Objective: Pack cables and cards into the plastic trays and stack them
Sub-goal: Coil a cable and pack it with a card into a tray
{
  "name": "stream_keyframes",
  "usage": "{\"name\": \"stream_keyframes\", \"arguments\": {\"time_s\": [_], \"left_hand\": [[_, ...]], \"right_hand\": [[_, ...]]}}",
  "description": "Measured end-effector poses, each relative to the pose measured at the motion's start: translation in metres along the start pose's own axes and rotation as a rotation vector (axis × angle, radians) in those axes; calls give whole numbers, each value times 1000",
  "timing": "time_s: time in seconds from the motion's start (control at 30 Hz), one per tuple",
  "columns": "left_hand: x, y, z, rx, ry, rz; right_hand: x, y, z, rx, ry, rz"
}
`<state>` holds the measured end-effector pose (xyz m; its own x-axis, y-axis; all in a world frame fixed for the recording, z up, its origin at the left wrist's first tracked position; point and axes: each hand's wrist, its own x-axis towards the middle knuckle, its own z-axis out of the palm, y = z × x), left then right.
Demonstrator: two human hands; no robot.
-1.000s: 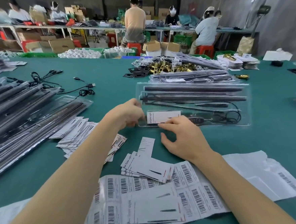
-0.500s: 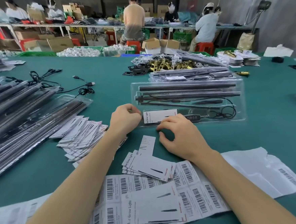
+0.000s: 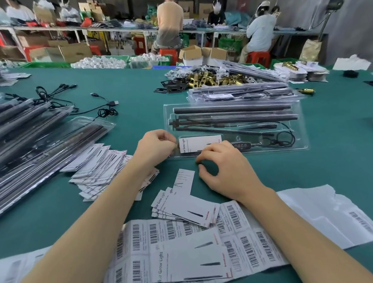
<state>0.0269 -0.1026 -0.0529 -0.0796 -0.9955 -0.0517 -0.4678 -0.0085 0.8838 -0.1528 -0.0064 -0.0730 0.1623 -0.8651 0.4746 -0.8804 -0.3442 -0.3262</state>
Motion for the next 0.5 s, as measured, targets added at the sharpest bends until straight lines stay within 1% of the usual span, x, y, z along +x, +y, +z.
{"name": "stream_keyframes", "arguments": {"time_s": [0.07, 0.13, 0.2, 0.3, 0.37, 0.5], "left_hand": [[2, 3, -5, -10, -56, -18], [2, 8, -9, -44, -104, -36], [0, 11, -15, -158, -156, -103], [-2, 12, -30, -361, -239, -236], [-2, 10, -40, -381, -276, -271], [1, 7, -58, -352, -326, -261]], "right_hand": [[0, 1, -2, -14, 46, 17], [0, 6, -6, -64, 147, 84], [1, 12, -12, -175, 188, 167], [0, 22, -18, -271, 180, 219], [0, 25, -21, -246, 210, 184], [2, 20, -20, -165, 208, 36]]}}
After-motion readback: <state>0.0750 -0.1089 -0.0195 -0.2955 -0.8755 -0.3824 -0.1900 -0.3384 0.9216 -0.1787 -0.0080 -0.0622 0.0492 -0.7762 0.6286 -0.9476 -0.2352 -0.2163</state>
